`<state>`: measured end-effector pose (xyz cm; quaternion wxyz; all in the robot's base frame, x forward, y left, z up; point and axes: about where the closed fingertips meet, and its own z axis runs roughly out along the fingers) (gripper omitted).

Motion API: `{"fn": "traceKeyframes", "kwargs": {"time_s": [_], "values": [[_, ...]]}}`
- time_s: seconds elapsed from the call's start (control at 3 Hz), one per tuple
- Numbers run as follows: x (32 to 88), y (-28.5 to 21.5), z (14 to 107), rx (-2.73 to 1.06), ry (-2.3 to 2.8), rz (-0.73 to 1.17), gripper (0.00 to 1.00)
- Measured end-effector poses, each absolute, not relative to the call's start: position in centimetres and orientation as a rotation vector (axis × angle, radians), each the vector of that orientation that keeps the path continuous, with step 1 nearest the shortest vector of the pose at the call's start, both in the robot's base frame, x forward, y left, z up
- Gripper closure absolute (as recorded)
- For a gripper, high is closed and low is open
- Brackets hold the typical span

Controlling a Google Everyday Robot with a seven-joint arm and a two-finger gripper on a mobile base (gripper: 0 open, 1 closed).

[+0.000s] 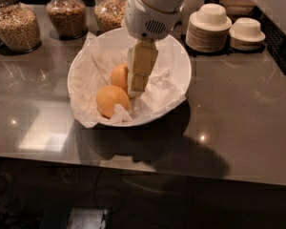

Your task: Pick orange from white bowl

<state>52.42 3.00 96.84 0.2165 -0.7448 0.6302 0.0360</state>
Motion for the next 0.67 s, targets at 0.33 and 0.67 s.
{"fn": "traceKeyframes", "kwargs": {"time_s": [0.33,0.67], "values": [[52.6,3.2,96.3,-2.216,1.662,0.121,0.00],[53.7,3.4,95.8,-2.423,1.536,0.090,0.00]]}}
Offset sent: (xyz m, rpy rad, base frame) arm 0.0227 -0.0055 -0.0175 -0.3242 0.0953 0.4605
